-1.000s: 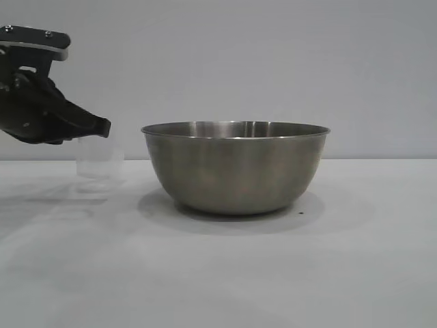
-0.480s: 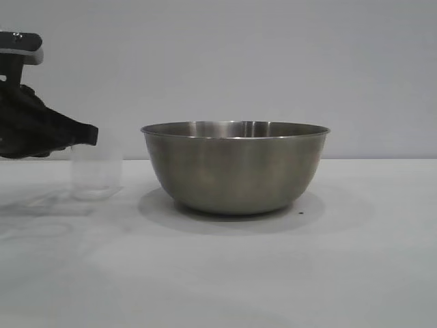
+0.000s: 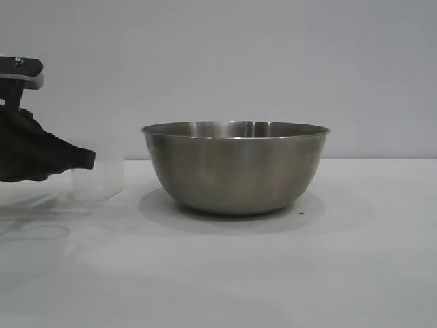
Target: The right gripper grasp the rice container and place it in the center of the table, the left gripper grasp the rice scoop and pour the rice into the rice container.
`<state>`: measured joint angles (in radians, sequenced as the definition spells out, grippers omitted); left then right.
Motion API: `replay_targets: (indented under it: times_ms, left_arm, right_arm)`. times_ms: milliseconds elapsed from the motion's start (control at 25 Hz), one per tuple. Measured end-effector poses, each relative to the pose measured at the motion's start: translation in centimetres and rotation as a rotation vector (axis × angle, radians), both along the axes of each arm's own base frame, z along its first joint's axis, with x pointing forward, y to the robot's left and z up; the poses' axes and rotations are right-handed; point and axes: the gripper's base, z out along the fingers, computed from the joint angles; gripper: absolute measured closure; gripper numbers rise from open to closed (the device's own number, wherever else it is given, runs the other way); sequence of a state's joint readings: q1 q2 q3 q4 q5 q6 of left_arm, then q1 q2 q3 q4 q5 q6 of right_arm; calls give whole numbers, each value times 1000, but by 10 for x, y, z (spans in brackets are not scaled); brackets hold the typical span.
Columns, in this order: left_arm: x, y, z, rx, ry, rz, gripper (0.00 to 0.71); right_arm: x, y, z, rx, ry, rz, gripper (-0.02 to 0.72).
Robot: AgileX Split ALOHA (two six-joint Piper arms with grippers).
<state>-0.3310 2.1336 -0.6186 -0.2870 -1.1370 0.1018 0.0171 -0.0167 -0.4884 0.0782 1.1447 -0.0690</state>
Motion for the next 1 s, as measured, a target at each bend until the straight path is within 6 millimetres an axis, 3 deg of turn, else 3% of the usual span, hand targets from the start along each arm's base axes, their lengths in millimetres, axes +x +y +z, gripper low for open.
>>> replay_targets:
  times_ms: [120,160,400,720,1000]
  left_arm:
    - [-10,2,10,0,-4,-11,371]
    - [-14,4,12,1,-2,-13,331]
    - [-37,11,28,2,-1,-16,346]
    - [-57,15,68,-27,-92,-50,346]
    - [-72,11,93,-30,23,-138,346]
  right_arm:
    - [0,0,0,0,0,0,174]
    - [0,0,0,0,0,0,174]
    - [0,0,0,0,0,0,174]
    - [0,0,0,0,0,0,174]
    - [0,0,0,0,0,0,174]
